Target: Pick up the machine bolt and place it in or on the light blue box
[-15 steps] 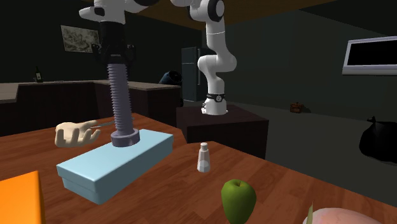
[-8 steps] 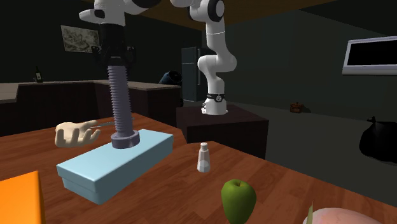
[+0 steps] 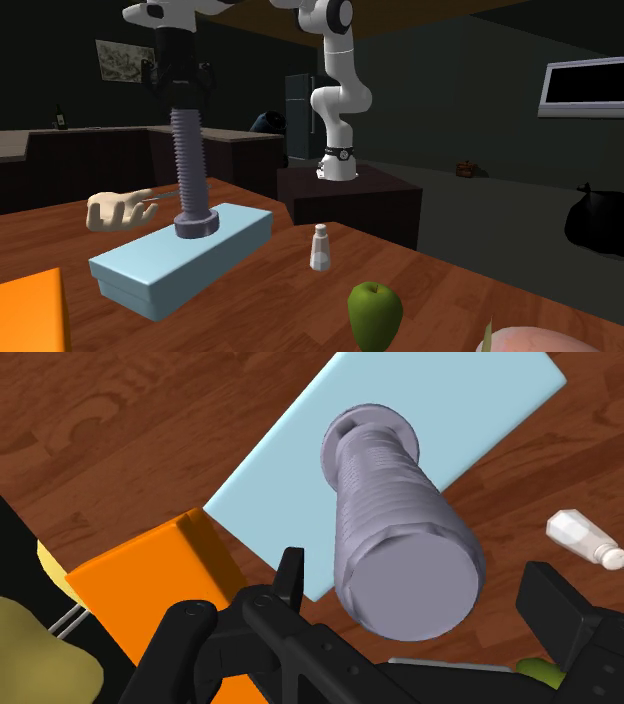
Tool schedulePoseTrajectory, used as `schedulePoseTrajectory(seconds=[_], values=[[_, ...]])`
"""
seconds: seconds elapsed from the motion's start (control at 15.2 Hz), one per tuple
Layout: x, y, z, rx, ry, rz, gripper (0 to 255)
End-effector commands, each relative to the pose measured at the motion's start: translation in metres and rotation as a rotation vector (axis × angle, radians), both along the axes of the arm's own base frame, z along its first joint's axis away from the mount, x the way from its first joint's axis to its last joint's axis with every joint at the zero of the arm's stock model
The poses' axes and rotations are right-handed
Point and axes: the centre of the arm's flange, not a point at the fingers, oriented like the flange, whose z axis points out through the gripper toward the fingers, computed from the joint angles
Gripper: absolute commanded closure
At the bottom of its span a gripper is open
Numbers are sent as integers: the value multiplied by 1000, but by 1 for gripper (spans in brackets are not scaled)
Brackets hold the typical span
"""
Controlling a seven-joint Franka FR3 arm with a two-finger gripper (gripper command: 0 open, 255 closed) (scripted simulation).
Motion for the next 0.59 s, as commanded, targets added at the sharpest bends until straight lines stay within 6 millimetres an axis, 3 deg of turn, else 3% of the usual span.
schedulePoseTrajectory(seconds=[0.0, 0.07, 0.53], values=[[-2, -1, 23, 1, 0, 0, 0], [-2, -1, 33, 1, 0, 0, 0], [-2, -1, 33, 1, 0, 0, 0]])
